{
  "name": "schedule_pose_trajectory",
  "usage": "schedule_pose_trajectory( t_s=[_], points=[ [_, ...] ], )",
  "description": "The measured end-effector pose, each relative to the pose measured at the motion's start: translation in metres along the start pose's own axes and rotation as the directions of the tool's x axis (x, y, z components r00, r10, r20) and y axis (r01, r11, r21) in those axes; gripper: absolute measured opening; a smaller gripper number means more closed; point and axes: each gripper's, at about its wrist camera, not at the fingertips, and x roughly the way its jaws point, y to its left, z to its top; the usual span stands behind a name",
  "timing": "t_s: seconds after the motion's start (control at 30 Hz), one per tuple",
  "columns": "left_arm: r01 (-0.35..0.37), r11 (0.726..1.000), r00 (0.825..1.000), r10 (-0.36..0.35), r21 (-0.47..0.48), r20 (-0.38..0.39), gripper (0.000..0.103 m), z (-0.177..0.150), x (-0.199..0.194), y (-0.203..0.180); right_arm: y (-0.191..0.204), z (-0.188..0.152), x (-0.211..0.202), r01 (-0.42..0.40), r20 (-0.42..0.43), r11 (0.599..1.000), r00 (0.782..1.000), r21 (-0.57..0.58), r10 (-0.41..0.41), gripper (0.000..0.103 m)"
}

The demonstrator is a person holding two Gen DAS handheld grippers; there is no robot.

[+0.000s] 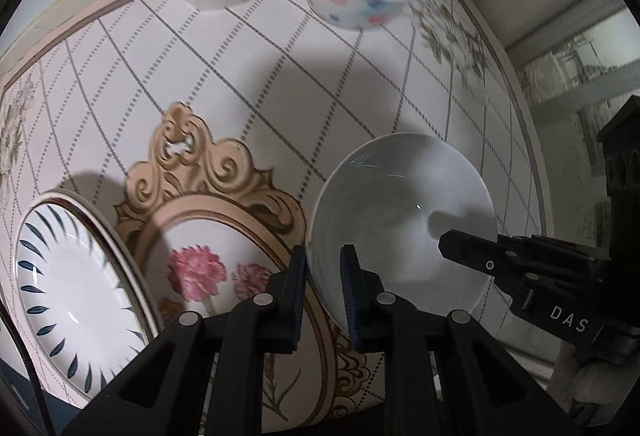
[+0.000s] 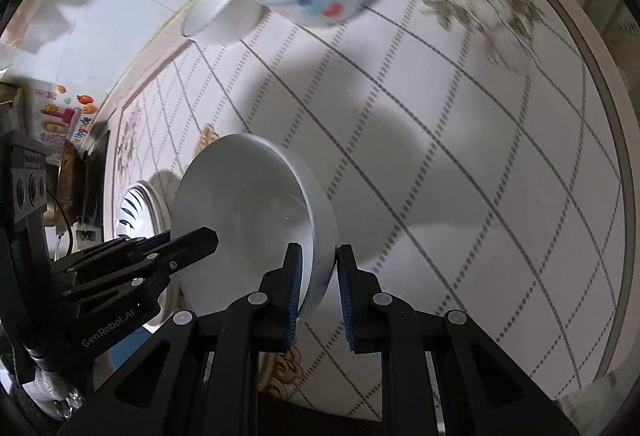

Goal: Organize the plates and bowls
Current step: 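Grip the rim of a plain white bowl with both tools, then carry the white bowl toward the other two bowls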

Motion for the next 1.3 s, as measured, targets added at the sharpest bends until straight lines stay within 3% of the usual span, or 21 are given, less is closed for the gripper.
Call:
schedule_pose_trajectory(
  t_s=[0.6,0.7,0.8,0.87,0.93,0.97,1.0,1.17,1.3],
  points=[
    [-0.047,0.999,0.997,0.048,0.019,-0.057,0.015,-0.004,0.028,-0.017,-0.022,-0.011,0.018,-0.008,-0.069,0.999,0.998,0.035,0.010,0.020],
    [-0.040,0.999,0.997,0.040,-0.002,-0.060,0.015,-0.002,0.016,-0.015,-0.024,-0.008,0.019,-0.016,-0.098,0.999,0.995,0.046,0.020,0.020],
    [-0.038,0.999,0.999,0.038,-0.020,0.011,0.016,0.009,-0.019,-0.010,-0.028,-0.001,0.004,-0.048,-0.106,0.997,0.993,0.054,0.053,0.020],
    [-0.026,0.999,0.998,0.028,-0.039,0.055,0.028,0.027,-0.041,-0.005,-0.032,0.009,-0.016,-0.029,-0.083,0.999,0.996,0.044,0.032,0.024],
    [0.004,0.998,0.995,0.002,-0.060,0.099,0.056,0.049,-0.053,0.002,-0.035,0.024,-0.032,-0.028,-0.047,0.998,0.998,0.051,0.031,0.045],
    [0.002,0.997,0.992,0.007,-0.072,0.127,0.059,0.064,-0.056,0.005,-0.037,0.037,-0.039,-0.040,-0.015,0.997,0.999,0.063,0.041,0.052],
    [-0.010,0.996,0.987,0.023,-0.086,0.156,0.059,0.082,-0.056,0.009,-0.038,0.050,-0.044,-0.057,0.015,0.996,0.998,0.065,0.056,0.060],
    [0.062,0.987,0.983,-0.035,-0.146,0.180,0.059,0.164,-0.027,0.020,-0.033,0.125,-0.041,-0.089,0.137,0.994,0.988,0.071,0.078,0.060],
    [0.049,0.987,0.989,-0.027,-0.154,0.145,0.059,0.203,0.006,0.024,-0.035,0.178,-0.021,-0.117,0.155,0.987,0.983,0.108,0.099,0.060]
  ],
)
